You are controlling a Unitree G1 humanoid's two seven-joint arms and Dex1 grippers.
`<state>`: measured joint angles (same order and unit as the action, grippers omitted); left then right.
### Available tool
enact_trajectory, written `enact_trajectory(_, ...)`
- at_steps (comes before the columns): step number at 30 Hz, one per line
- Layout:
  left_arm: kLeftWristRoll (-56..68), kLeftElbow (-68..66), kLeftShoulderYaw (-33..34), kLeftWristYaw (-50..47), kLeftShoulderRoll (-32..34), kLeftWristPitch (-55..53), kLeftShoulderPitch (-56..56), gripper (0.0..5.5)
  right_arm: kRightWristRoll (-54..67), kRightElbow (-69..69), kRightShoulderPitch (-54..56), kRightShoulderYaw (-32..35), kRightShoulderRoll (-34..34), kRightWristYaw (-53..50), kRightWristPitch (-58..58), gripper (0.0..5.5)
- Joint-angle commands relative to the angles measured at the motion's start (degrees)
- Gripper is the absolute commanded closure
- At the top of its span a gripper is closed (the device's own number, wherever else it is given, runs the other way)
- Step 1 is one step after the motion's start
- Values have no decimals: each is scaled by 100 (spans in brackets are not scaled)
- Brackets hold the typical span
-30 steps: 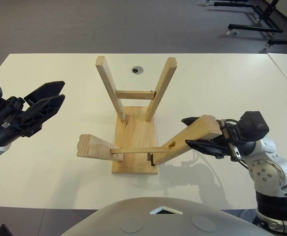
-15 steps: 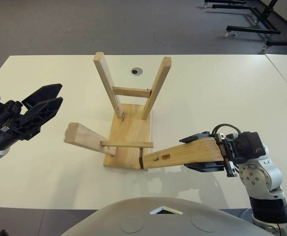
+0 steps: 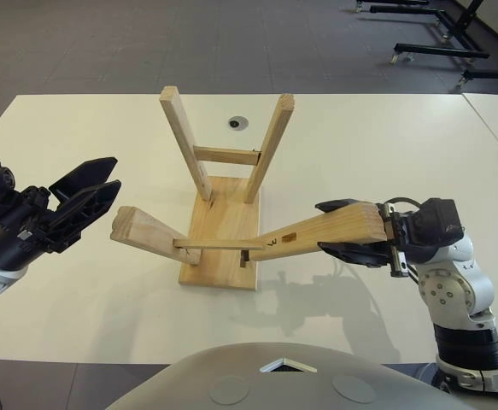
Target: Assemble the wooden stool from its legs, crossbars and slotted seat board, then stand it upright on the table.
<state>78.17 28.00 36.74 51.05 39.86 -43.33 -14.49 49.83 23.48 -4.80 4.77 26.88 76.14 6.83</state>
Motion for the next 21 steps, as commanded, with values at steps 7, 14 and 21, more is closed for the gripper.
enact_trajectory(7,-76,72,-126,-108,109,46,167,205,-368,419,-111,-322,124,-323,62,345)
enact_trajectory(14,-71,214,-90,-176,19,79,29,205,-351,609,-388,-286,386,-452,251,345)
enact_trajectory(21,-63,204,-125,-160,24,118,17,205,-602,372,-323,-496,293,-837,225,345)
